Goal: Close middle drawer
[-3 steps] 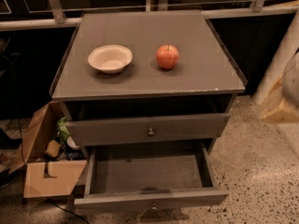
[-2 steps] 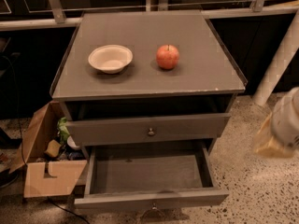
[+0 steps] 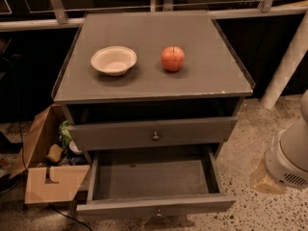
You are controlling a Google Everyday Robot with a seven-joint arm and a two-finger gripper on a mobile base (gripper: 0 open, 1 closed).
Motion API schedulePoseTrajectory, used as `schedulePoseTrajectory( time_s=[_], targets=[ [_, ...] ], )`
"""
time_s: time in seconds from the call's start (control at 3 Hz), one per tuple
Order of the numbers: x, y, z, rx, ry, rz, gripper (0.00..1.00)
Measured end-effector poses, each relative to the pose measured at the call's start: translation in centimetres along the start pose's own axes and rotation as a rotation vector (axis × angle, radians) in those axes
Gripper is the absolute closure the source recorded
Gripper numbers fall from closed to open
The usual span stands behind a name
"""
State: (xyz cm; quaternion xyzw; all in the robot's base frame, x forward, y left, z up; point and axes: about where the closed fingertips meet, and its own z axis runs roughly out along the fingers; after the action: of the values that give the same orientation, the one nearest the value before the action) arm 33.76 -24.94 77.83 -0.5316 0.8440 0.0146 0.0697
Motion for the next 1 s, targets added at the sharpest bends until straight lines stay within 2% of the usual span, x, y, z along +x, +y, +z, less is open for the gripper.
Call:
schedulePoseTrajectory(
  time_s=[0.33,1.0],
  targets=[
    [0.4,0.5,2.2,0.003,0.005,0.018,1.0],
    [0.3,1.0,10.2,-0.048,0.037,0.108,1.0]
  ],
)
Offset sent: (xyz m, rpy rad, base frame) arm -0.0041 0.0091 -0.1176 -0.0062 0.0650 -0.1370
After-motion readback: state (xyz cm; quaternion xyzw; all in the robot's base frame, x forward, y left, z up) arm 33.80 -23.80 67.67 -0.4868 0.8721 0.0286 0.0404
